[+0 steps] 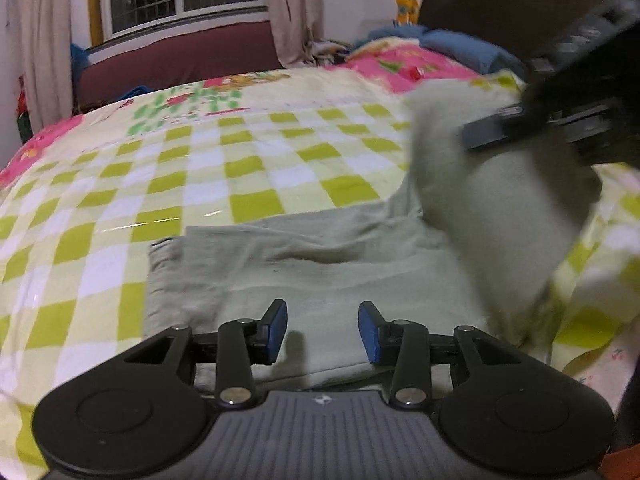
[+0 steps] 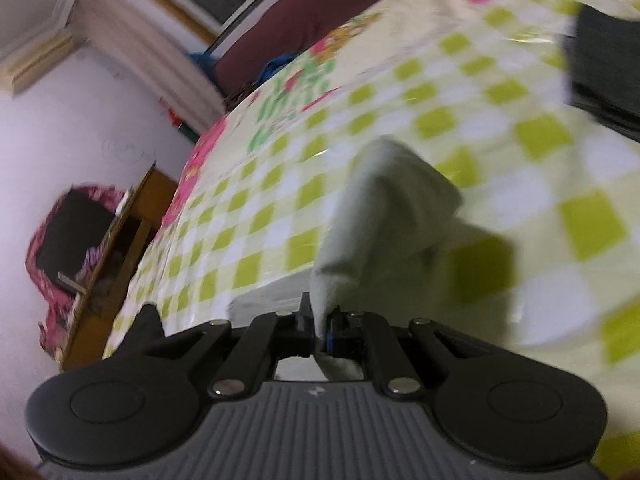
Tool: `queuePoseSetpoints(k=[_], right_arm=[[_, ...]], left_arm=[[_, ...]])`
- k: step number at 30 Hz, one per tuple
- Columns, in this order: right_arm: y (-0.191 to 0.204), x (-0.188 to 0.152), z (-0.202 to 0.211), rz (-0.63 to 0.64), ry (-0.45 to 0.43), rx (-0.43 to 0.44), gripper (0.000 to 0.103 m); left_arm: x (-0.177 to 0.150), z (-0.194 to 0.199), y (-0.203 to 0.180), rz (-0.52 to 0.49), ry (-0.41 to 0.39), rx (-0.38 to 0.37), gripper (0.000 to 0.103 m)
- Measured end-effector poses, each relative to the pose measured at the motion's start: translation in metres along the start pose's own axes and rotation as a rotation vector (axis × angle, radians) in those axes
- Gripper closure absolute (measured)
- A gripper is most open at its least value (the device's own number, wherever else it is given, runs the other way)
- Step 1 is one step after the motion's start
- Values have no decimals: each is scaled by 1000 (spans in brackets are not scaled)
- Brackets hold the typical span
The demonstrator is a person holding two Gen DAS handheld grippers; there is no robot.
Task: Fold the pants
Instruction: 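Lift the trouser edge with the right gripper and fold it over the stack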
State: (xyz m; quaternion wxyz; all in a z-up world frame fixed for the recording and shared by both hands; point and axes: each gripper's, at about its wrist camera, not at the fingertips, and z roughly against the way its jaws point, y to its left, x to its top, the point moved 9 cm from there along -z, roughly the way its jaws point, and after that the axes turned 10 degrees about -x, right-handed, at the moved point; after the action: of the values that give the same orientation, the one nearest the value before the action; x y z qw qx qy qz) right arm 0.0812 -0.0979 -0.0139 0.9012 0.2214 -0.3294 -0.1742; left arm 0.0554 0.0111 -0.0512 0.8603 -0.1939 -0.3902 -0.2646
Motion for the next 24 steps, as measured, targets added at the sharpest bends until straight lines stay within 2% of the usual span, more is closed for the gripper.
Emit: queuePoseSetpoints(k=[4, 8, 12, 17, 22, 24], right_arm=[[62, -15, -41, 104, 59, -15, 97], [102, -41, -81, 216, 123, -52, 97], [119, -58, -111, 219, 181, -89, 96], [124, -59, -125, 219, 181, -123, 96], [129, -48, -121, 177, 152, -122, 96], [134, -43, -120, 157, 143, -117, 96]], left_arm=[[3, 21, 9, 15, -66, -24, 49], [-3, 35, 30, 79, -100, -28, 49], [-8, 41, 58, 231, -122, -65, 49], [-14, 44, 78, 354, -156, -122, 49], [-14, 56, 78, 313, -194, -137, 48], [-14, 65, 78, 277, -211, -118, 43]])
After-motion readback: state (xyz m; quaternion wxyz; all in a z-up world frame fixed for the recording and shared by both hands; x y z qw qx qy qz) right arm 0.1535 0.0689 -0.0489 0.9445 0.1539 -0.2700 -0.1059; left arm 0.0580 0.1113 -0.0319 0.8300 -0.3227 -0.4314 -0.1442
